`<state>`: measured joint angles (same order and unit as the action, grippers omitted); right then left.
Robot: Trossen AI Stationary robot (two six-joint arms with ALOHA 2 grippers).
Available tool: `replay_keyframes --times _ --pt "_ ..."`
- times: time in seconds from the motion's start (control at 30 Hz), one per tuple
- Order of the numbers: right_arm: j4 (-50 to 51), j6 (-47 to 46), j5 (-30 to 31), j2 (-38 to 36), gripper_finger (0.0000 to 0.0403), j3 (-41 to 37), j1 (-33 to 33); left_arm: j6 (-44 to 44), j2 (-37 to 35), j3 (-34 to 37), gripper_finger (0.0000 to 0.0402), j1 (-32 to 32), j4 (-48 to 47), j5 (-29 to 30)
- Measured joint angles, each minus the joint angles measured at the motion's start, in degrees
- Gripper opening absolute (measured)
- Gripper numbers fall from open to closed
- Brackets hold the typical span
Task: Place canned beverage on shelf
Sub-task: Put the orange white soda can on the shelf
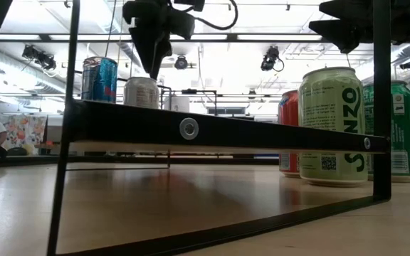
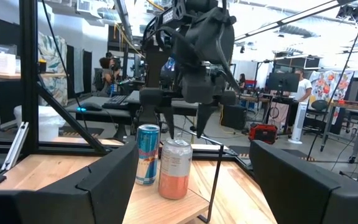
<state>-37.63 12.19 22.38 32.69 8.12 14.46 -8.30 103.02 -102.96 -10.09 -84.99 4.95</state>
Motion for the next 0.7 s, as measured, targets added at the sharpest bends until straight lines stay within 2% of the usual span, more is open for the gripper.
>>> replay_keyframes --times 0.17,0.43,0.57,0.7 --pt "0.03 -0.24 -0.01 0.00 0.0318 0.00 0.00 -3.87 0.00 0.00 0.0284 3.03 2.32 5.79" --pt "0.38 -0.11 -0.01 -0.02 0.0318 0.00 0.00 -3.39 0.76 0.00 0.0327 5.26 5.00 6.10" --pt "0.36 -0.15 0.01 -0.02 0.0318 0.00 0.00 -3.02 1.55 -0.02 0.0359 5.69 3.07 4.70" --pt "0.22 -0.15 -0.01 0.02 0.0318 0.02 0.00 -3.01 2.36 0.00 0.0370 5.84 1.79 4.62"
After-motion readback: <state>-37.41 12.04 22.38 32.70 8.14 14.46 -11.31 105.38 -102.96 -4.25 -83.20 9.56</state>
